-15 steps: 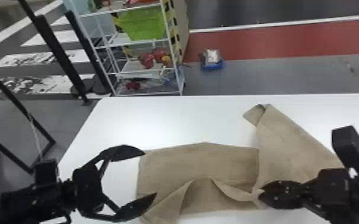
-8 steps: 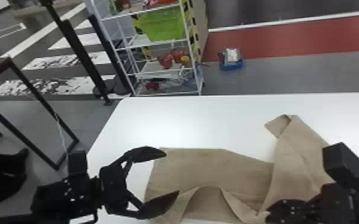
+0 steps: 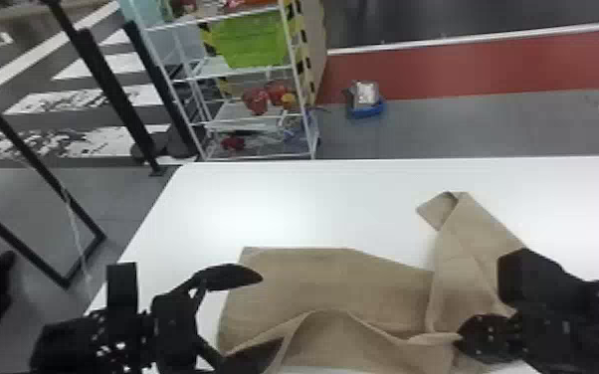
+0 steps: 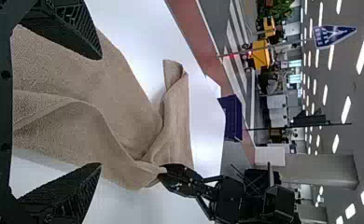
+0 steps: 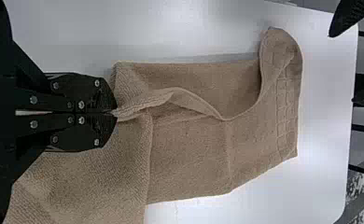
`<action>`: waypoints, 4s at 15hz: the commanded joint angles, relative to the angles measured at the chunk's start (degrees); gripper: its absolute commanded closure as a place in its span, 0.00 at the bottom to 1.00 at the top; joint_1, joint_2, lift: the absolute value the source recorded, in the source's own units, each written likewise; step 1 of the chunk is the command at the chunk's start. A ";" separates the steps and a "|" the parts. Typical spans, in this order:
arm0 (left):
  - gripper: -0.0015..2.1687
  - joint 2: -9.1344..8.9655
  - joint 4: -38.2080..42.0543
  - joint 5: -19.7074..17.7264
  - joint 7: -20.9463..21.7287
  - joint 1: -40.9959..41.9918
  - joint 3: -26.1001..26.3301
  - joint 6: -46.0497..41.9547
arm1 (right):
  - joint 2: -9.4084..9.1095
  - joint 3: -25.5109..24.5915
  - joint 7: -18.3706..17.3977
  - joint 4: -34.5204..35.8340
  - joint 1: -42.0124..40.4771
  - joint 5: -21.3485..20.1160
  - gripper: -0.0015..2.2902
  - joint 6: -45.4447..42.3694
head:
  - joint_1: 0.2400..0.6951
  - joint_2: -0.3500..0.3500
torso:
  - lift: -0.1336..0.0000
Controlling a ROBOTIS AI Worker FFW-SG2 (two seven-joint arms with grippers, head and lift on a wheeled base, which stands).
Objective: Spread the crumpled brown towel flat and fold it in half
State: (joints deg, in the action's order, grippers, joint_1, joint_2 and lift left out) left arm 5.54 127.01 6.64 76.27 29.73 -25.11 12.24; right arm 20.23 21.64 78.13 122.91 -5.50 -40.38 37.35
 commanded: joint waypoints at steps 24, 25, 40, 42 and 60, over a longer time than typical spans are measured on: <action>0.13 -0.44 1.66 -1.19 -4.28 11.32 0.85 1.96 | -5.82 -34.91 -23.73 -25.70 10.24 38.89 0.01 0.58 | 1.00 0.39 | 0.08; 0.15 -0.44 1.14 -1.10 -4.64 11.49 1.47 1.61 | -5.91 -34.12 -23.82 -25.70 10.95 38.89 0.01 0.58 | 1.00 0.39 | 0.08; 0.16 1.94 -10.55 7.33 -7.10 7.10 1.03 -7.88 | -7.40 -27.53 -22.59 -22.80 10.86 37.48 0.01 0.76 | 1.00 0.58 | 0.08; 0.21 2.46 -11.08 7.25 -7.01 7.01 -0.03 -8.23 | -7.49 -27.53 -22.59 -22.80 10.86 37.48 0.01 0.76 | 1.00 0.62 | 0.08; 0.62 2.81 -11.17 7.42 -1.21 9.03 -3.98 -13.51 | -7.40 -28.06 -22.41 -23.77 10.42 37.66 0.01 0.23 | 1.00 0.68 | 0.08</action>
State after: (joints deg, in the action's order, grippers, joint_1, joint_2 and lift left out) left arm 8.27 115.83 14.03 74.84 38.90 -28.93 -1.27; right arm 12.83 -6.35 55.72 99.09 5.04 -2.77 37.62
